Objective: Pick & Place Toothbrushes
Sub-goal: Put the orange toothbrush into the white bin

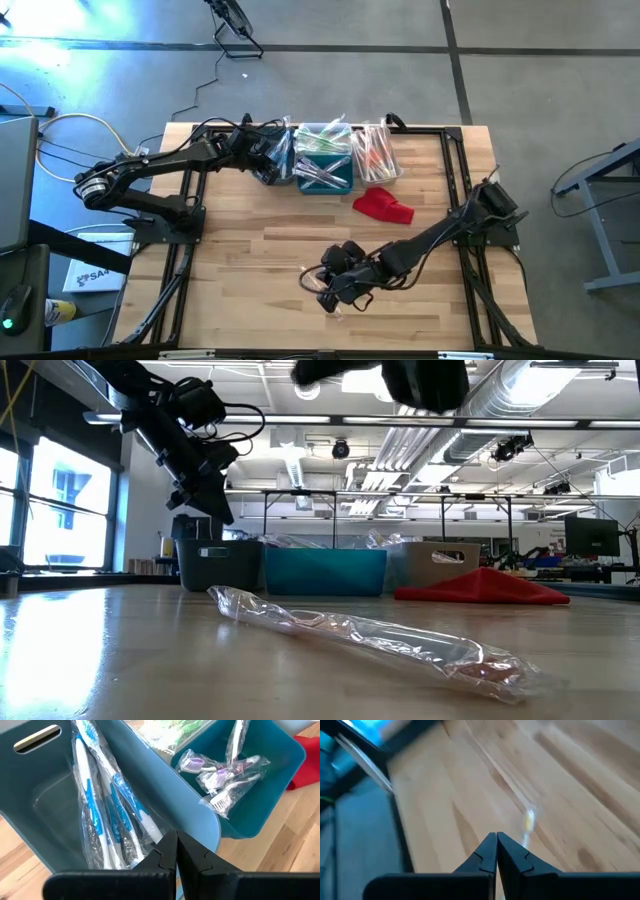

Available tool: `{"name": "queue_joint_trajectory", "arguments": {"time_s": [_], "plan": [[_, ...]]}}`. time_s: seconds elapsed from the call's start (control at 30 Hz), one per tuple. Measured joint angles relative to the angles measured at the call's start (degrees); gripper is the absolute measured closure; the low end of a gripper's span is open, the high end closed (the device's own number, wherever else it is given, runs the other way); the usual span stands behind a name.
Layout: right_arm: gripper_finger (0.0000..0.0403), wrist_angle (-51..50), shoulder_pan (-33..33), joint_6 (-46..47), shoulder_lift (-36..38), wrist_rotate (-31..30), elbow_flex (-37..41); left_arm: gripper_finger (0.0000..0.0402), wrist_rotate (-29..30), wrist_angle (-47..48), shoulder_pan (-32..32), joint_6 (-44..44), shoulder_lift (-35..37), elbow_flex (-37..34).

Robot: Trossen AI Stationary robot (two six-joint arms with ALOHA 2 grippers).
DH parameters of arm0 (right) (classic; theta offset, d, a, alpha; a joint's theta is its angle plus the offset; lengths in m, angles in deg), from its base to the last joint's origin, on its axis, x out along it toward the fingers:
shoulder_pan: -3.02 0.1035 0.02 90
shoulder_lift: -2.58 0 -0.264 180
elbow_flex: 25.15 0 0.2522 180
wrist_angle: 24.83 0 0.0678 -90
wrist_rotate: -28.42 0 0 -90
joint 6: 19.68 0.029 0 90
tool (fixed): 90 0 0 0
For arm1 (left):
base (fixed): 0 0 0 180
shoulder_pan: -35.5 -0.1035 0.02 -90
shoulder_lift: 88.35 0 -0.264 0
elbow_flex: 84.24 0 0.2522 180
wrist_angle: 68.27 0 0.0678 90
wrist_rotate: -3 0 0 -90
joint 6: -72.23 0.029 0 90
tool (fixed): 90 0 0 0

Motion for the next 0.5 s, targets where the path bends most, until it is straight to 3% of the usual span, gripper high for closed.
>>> {"name": "queue_joint_trajectory", "arguments": {"time_s": [0.3,0.5], "plan": [[0.04,1.71,-0.05,3.03,-8.38,13.33,0.1,0.0402,-0.07,0.42,0.0,-0.55,0.0,-0.01],[0.04,3.98,-2.38,5.98,-9.31,22.99,-0.02,0.0402,-0.08,0.93,0.0,-0.55,0.0,-0.01]]}}
